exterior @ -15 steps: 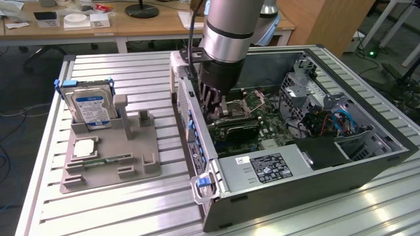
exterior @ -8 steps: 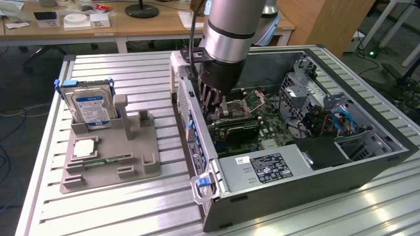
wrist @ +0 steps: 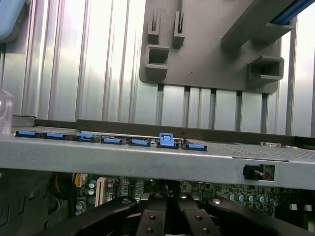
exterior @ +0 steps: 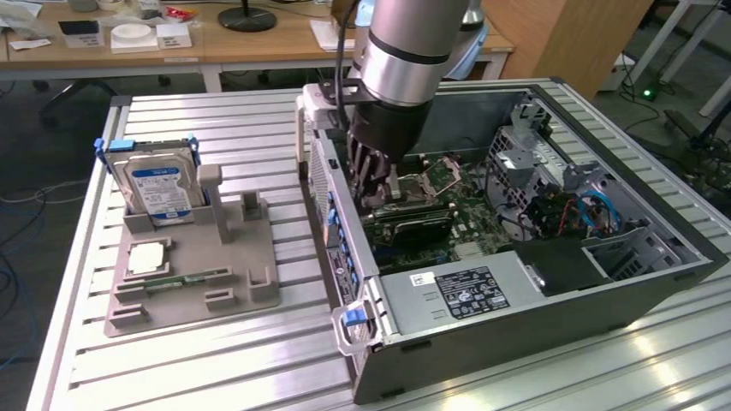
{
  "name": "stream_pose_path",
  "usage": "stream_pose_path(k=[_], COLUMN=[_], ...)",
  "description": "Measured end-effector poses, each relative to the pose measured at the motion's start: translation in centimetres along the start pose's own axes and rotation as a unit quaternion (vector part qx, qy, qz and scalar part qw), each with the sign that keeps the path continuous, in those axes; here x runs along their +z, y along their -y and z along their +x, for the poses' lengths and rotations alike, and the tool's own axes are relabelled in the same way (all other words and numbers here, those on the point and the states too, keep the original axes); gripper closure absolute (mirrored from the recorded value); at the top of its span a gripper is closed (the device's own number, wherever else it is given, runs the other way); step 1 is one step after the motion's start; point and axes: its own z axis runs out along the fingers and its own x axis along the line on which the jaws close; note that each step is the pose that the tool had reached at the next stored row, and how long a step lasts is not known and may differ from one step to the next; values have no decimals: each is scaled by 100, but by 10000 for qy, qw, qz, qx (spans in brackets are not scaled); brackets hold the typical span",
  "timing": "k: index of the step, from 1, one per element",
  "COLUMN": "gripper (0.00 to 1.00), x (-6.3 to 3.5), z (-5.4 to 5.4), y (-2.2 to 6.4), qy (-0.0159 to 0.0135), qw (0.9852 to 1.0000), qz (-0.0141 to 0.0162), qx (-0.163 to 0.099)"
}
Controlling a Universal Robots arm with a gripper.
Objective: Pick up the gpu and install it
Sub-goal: 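Press down on the gpu until it lock into place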
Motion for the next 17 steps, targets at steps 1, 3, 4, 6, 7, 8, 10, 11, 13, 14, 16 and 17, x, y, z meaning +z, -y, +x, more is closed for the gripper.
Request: stream_pose_path(k=[1,3,4,6,7,8,10,11,13,14,16,17], gripper=[89,89,89,89,89,89,89,89,89,89,89,89], x=[-8,-18,-23,-38,-49,-50,-50,-50,-46,-42,-28,-22], z=[0,-1,-1,0,0,-1,0,0,-1,-1,0,0], y=[1,5,4,3,3,3,3,3,3,4,4,2], qy=[-3,-11,-14,-21,-21,-21,-23,-24,-24,-25,-25,-25], qw=[10000,10000,10000,10000,10000,10000,10000,10000,10000,10000,10000,10000], qz=[-9,-20,-25,-32,-37,-39,-40,-39,-40,-40,-41,-42], qx=[1,2,3,3,3,3,3,3,3,2,2,2])
